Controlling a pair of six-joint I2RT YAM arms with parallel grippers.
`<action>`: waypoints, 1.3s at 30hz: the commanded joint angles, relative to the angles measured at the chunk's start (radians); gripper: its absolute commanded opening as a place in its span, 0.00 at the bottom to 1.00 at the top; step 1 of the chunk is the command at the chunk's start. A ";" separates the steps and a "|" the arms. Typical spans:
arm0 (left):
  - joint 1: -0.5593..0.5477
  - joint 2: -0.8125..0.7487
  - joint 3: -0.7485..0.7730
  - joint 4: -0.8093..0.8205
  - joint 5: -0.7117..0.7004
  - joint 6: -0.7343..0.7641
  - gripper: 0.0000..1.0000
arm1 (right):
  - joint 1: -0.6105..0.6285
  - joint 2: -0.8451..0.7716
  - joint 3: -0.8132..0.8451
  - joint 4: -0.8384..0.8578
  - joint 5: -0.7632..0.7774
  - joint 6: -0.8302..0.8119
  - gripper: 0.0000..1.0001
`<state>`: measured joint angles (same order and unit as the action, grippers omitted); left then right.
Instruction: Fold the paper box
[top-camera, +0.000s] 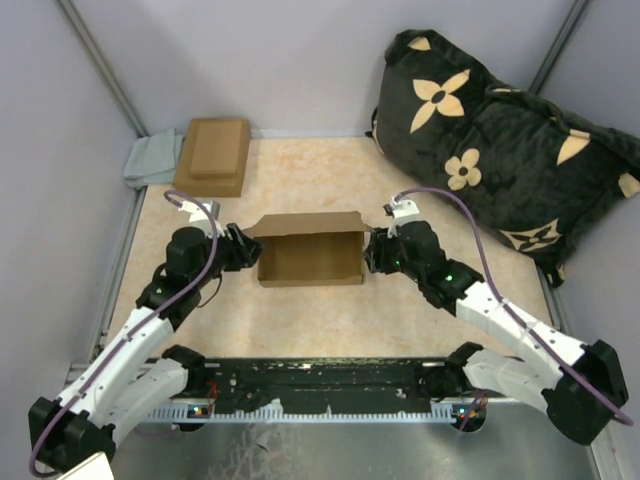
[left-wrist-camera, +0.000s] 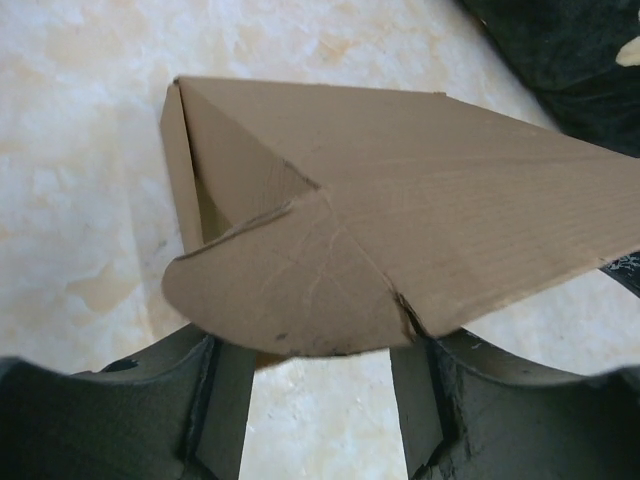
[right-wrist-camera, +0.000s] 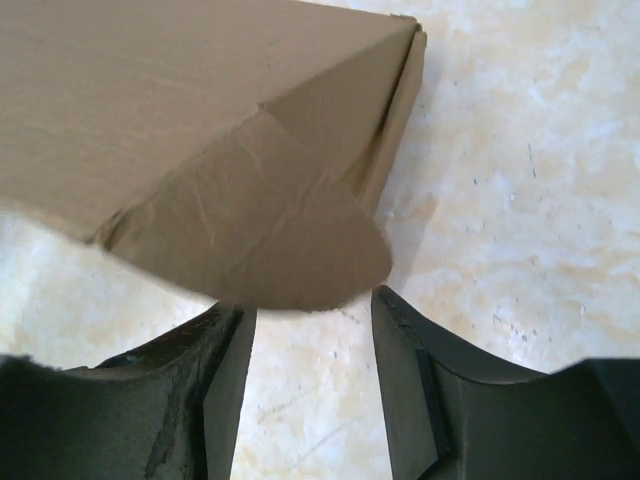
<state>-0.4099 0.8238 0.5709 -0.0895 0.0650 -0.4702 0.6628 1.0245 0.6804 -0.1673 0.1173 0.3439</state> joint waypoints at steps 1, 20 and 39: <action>-0.005 -0.090 0.027 -0.176 0.015 -0.127 0.58 | 0.008 -0.139 -0.011 -0.136 0.017 0.061 0.52; -0.006 -0.352 0.128 -0.312 -0.080 -0.104 0.56 | 0.008 -0.293 0.050 -0.116 0.098 0.107 0.59; -0.004 0.242 0.005 0.092 -0.089 0.013 0.60 | -0.108 0.276 0.087 0.149 -0.087 0.125 0.72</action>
<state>-0.4103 1.0039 0.5800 -0.0986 -0.0338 -0.4889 0.5671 1.2556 0.7734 -0.1616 0.0963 0.4580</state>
